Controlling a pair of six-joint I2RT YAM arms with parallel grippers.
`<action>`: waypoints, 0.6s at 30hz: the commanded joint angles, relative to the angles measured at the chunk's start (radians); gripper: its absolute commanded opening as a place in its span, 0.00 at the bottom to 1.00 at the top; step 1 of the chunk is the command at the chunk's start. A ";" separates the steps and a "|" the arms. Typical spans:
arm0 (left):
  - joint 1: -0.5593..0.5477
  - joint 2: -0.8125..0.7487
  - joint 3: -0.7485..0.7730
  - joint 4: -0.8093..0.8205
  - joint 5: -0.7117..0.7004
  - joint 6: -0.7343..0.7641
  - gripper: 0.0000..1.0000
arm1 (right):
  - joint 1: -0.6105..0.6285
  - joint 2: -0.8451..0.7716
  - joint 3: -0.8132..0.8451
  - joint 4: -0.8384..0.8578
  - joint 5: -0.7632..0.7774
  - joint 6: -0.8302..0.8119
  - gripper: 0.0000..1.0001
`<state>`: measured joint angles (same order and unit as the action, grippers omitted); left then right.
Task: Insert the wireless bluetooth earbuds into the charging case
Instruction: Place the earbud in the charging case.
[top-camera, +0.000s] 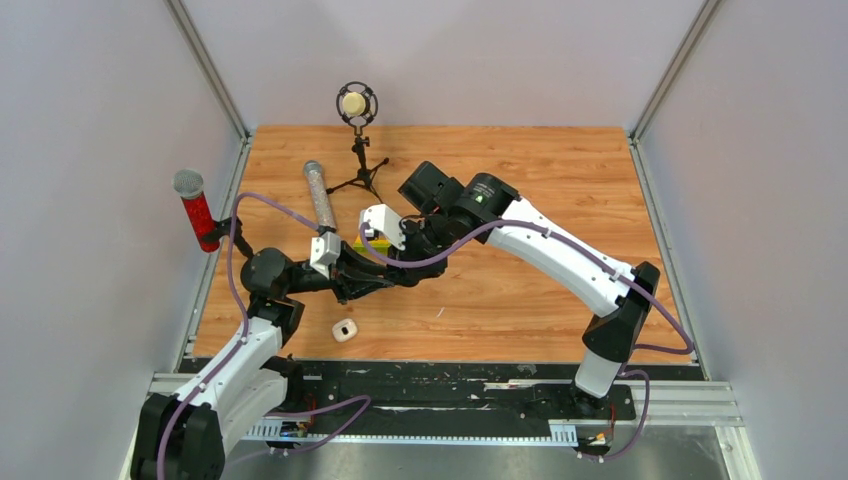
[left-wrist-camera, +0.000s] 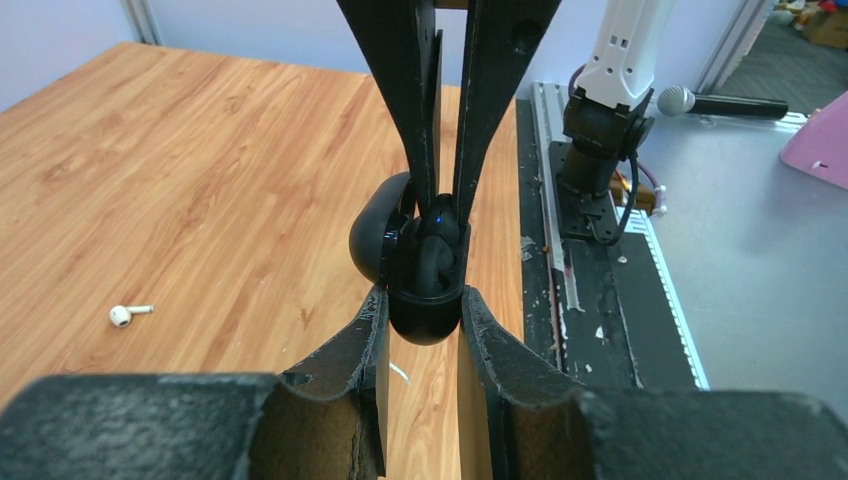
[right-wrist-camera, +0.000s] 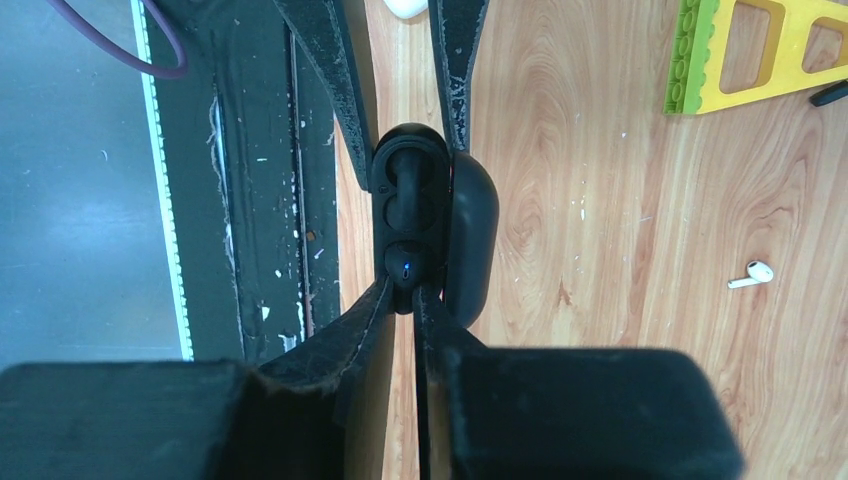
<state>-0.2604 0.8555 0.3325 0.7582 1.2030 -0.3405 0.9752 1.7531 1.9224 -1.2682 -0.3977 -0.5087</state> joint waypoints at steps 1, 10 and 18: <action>-0.003 -0.007 0.049 0.045 -0.004 0.022 0.00 | 0.013 0.002 -0.013 0.003 0.031 -0.025 0.20; -0.003 -0.013 0.048 0.019 -0.019 0.016 0.00 | 0.013 -0.023 -0.018 0.020 0.064 -0.009 0.36; -0.003 -0.016 0.043 -0.022 -0.053 0.016 0.00 | 0.014 -0.070 0.013 0.070 0.063 -0.003 0.42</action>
<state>-0.2604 0.8555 0.3351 0.7174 1.1538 -0.3347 0.9852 1.7489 1.9099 -1.2636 -0.3550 -0.5068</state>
